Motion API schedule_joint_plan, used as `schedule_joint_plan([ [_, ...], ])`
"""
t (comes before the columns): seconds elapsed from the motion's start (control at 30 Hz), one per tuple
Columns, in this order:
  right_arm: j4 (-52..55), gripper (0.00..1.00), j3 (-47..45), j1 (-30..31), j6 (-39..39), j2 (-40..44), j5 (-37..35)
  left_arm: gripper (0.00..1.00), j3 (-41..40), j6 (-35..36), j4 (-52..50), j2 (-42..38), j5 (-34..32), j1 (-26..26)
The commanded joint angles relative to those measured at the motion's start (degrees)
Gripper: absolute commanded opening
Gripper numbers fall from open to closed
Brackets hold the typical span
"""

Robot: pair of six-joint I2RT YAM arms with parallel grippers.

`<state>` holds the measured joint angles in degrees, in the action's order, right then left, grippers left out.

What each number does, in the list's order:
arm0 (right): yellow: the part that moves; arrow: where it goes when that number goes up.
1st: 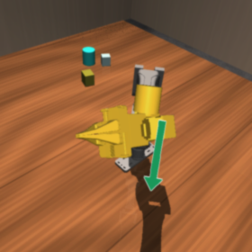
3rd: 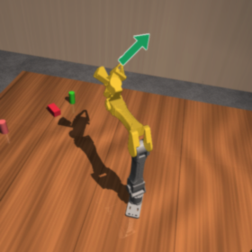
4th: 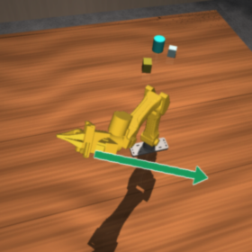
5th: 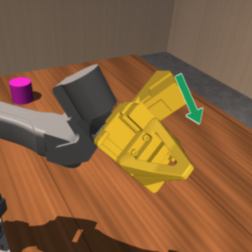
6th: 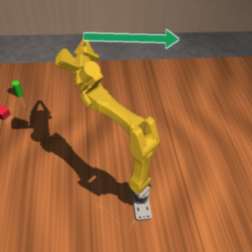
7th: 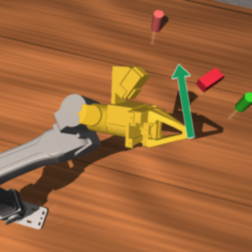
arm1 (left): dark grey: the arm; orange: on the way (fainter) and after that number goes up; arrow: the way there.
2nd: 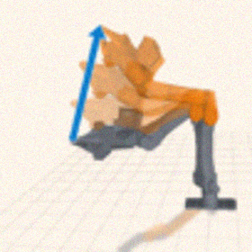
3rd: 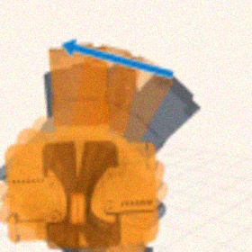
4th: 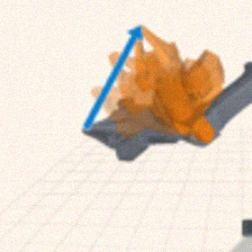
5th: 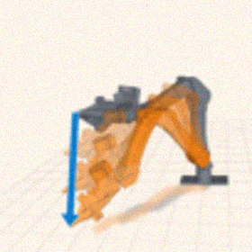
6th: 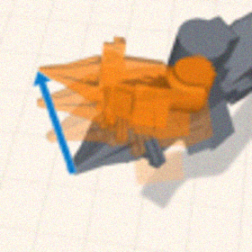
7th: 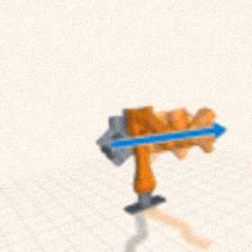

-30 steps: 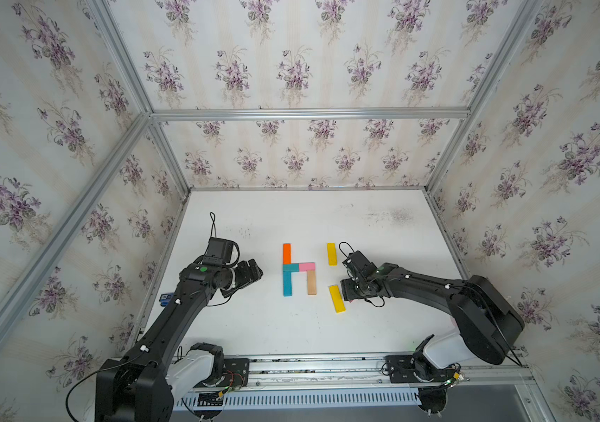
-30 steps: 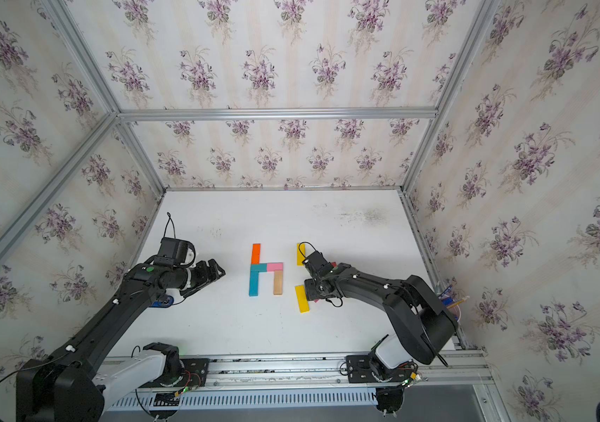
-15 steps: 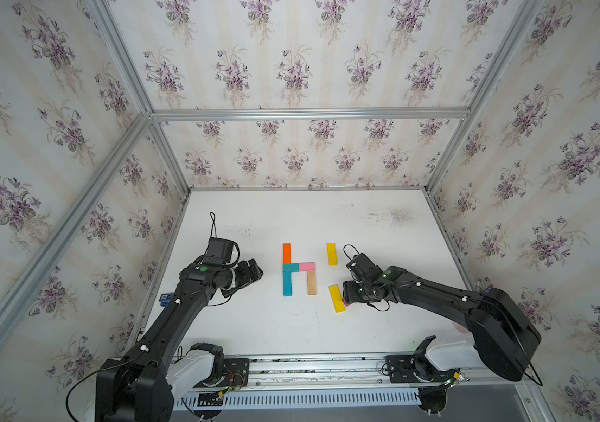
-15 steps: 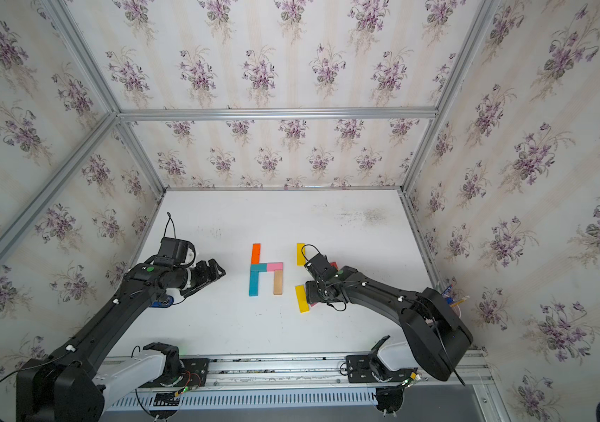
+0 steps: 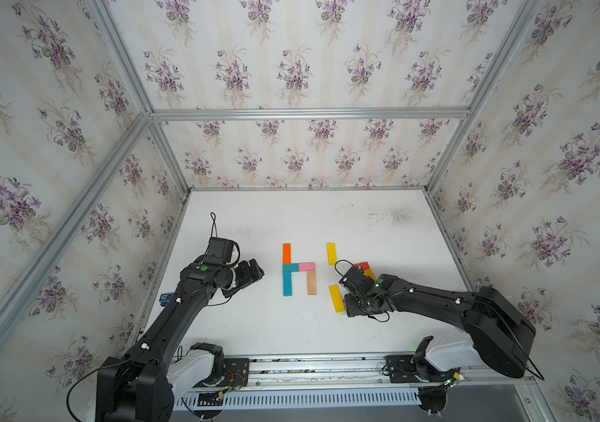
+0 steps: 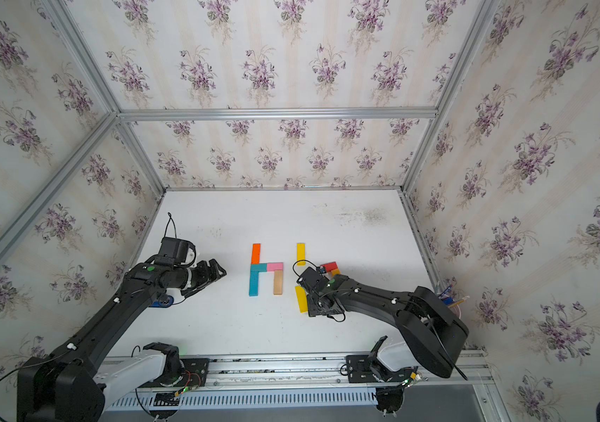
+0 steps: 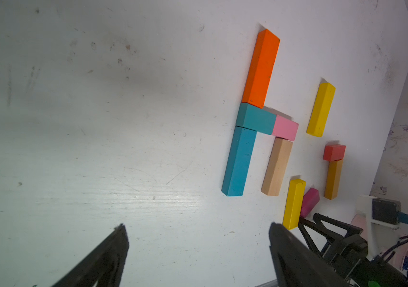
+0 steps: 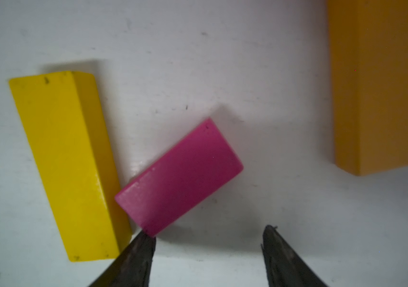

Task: Assemble the letter h with building blocks
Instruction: Pick up the building block from the center of the board.

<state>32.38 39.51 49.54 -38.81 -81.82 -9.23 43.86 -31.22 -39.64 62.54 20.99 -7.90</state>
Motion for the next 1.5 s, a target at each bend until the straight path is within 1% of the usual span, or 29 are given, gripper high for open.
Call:
schedule_joint_plan([
  [0.0, -1.58, 0.7, 1.41, -0.7, 0.04, -2.52, -2.11, 0.91, 0.77, 0.23, -0.06, -0.23, 0.24, 0.04],
  [0.13, -3.66, 0.7, 3.65, -2.76, 2.33, -5.41, -1.87, 0.91, 1.05, 0.33, -0.25, -0.23, 0.1, -0.01],
  [0.23, -3.93, 0.74, 4.83, -4.41, 4.01, -6.61, -2.6, 0.91, 1.09, 0.43, -0.09, -0.06, 0.11, 0.01],
  [0.33, -5.07, 0.75, 4.83, -6.93, 5.66, -7.61, -1.63, 0.91, 1.08, 0.38, 0.16, 0.42, 0.17, -0.01],
  [0.47, -5.22, 0.68, 4.5, -7.36, 5.98, -7.4, 0.52, 0.91, 1.58, 0.46, 0.34, 1.02, 0.3, -0.01],
  [0.6, -4.65, 0.68, 2.67, -6.96, 4.18, -4.64, 2.01, 0.91, 1.65, 0.45, 0.62, 1.41, 0.13, -0.01],
  [0.67, -3.86, 0.7, 2.08, -6.75, 2.84, -3.58, 2.26, 0.91, 1.68, 0.45, 0.75, 1.79, 0.3, -0.01],
  [0.83, -1.57, 0.72, 1.7, -6.58, -1.6, -3.04, 1.44, 0.91, 1.67, 0.32, 0.92, 1.88, 0.36, -0.01],
  [0.9, -0.55, 0.73, 2.18, -6.46, -3.03, -3.09, 0.02, 0.91, 1.6, 0.38, 0.85, 1.71, 0.36, -0.01],
  [1.0, -0.47, 0.74, 2.3, -6.47, -4.17, -2.65, -0.56, 0.91, 1.43, 0.63, 0.55, 1.32, 0.27, 0.0],
  [1.03, -0.72, 0.73, 2.17, -6.46, -4.26, -2.58, -0.22, 0.91, 1.36, 0.66, 0.48, 1.25, 0.21, -0.01],
  [1.13, -1.6, 0.64, 1.63, -6.34, -4.69, -2.82, 1.43, 0.91, 1.23, 0.89, 0.35, 1.02, 0.02, -0.01],
  [1.27, -2.65, 0.44, 1.1, -6.23, -4.9, -1.97, 2.63, 0.91, 0.88, 0.89, 0.68, 0.91, 0.02, -0.01],
  [1.3, -2.56, 0.42, 1.33, -6.2, -4.73, -1.62, 2.3, 0.91, 0.79, 0.82, 0.72, 0.91, 0.02, -0.01],
  [1.37, -2.03, 0.4, 2.99, -6.21, -3.99, -1.45, 1.14, 0.91, 0.7, 0.89, 0.87, 1.0, 0.03, -0.01],
  [1.47, -1.13, 0.39, 8.47, -6.67, -1.77, -3.56, -0.36, 0.91, 0.84, 0.74, 1.01, 1.23, 0.1, 0.0],
])
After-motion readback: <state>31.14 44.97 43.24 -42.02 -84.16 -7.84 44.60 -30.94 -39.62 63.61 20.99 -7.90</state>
